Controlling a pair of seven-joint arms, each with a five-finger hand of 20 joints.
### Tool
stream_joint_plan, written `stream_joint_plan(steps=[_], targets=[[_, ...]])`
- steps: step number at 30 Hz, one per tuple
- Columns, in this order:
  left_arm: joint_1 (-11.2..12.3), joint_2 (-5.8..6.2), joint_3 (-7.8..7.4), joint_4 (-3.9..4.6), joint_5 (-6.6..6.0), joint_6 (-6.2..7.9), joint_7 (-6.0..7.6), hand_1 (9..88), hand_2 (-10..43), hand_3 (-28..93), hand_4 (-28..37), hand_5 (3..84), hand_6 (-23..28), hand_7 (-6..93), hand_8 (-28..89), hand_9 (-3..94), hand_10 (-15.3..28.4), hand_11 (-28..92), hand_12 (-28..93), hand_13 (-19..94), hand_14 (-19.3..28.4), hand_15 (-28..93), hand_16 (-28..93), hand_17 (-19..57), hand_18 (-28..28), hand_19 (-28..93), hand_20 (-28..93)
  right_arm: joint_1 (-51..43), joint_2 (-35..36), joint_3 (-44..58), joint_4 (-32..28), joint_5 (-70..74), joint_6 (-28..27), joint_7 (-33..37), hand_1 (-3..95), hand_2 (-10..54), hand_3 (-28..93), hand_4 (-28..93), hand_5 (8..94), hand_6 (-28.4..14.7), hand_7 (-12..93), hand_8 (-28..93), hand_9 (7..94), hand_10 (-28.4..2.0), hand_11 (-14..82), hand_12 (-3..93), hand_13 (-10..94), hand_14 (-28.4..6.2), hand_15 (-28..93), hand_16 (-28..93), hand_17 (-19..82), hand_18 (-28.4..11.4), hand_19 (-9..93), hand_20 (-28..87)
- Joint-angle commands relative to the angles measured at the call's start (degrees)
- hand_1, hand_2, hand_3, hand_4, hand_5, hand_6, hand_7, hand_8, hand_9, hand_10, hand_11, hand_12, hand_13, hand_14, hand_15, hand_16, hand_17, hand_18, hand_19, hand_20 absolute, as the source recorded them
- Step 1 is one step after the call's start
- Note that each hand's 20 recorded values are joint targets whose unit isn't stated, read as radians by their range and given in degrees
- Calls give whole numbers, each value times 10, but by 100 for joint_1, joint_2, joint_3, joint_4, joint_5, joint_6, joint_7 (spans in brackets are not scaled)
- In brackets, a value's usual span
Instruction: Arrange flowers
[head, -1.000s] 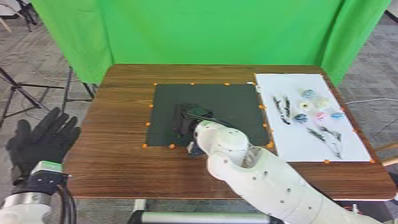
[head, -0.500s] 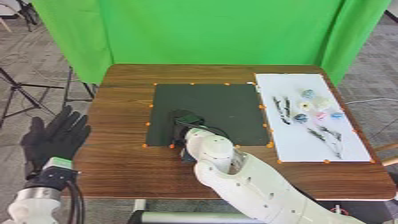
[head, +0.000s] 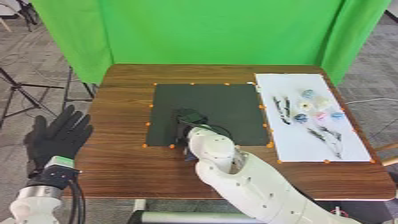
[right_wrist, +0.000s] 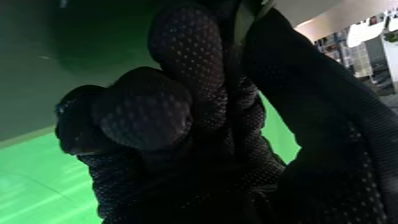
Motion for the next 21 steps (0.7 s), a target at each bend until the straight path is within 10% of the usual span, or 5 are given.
stream_joint_plan(steps=[1,21], targets=[[87,-46,-60,15,57,-45,-69,254,90,710,-283,391,71,147,-93,343,144,221,119,238,143,343,-84,-48,104,281,80,-91,-72,63,9,171,-456,267,473,-95,721,-257,735,-19,541,187,926,-72,284,436,903,-45,524,420,588,-186,932,255],[182,-95,-104,-18,87,-23,-105,259,80,710,-283,389,73,149,-94,338,146,222,120,232,145,348,-80,-49,105,279,80,-124,-76,187,-154,236,-232,327,325,-95,743,-283,760,-25,389,-112,892,-112,294,277,878,-57,525,394,562,-196,932,249]])
